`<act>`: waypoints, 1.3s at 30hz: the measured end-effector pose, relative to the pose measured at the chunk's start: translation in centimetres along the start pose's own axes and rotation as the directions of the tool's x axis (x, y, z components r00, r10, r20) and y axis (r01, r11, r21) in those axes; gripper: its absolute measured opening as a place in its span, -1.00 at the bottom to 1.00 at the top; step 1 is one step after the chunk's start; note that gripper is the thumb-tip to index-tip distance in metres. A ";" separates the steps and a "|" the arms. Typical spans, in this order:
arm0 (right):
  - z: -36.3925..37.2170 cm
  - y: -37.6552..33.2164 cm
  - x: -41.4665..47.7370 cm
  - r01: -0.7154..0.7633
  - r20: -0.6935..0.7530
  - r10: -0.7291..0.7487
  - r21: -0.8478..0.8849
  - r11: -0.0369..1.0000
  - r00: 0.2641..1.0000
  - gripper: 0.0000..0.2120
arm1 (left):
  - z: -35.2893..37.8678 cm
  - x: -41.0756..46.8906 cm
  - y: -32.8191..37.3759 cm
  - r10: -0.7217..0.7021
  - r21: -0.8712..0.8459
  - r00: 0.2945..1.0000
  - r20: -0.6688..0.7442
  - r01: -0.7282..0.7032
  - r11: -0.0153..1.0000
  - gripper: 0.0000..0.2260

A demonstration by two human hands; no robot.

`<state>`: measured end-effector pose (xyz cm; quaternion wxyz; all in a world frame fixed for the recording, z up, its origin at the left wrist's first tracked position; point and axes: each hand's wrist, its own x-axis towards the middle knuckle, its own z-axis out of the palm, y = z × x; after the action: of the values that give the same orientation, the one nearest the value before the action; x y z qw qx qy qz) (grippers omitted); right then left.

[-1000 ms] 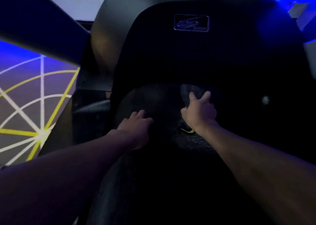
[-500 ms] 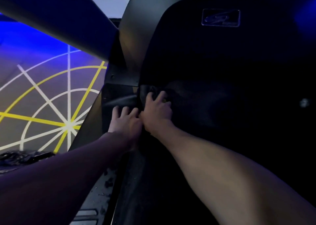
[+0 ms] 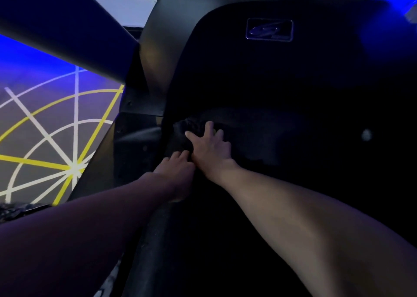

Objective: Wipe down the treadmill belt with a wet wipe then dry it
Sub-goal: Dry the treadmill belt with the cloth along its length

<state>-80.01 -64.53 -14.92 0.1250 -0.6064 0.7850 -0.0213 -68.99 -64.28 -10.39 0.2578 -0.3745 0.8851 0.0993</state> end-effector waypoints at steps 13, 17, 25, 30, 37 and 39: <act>-3.3 18.4 -5.1 -0.284 0.022 0.283 0.042 0.958 0.959 -0.45 | -3.1 5.4 14.0 0.228 -0.037 0.973 -0.016 -0.229 0.973 -0.61; -4.1 25.1 -8.2 -0.405 -0.005 0.406 0.053 0.913 0.914 -0.42 | -2.8 6.2 17.3 0.225 -0.085 0.974 0.000 -0.224 0.971 -0.48; -5.3 31.1 -12.2 -0.459 0.073 0.462 -0.051 0.887 0.884 -0.33 | -1.7 6.2 21.3 0.087 -0.108 0.979 0.184 -0.068 0.992 0.09; -6.8 30.5 -12.9 -0.515 0.211 0.481 0.152 0.844 0.851 -0.22 | -0.9 5.1 21.9 0.028 -0.197 0.986 0.165 0.005 0.980 0.10; -4.5 29.5 -12.5 -0.564 0.034 0.564 -0.001 0.826 0.825 -0.36 | 0.1 5.6 22.1 -0.003 -0.271 0.984 0.179 0.052 0.961 0.12; -3.9 29.0 -12.5 -0.562 -0.053 0.559 -0.068 0.825 0.827 -0.41 | 0.3 5.4 21.7 -0.011 -0.292 0.986 0.168 0.061 0.954 0.12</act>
<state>-105.42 -45.36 -14.33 0.0893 -0.3535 0.9304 0.0386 -87.56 -52.27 -13.84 0.2725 -0.4155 0.8290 0.2568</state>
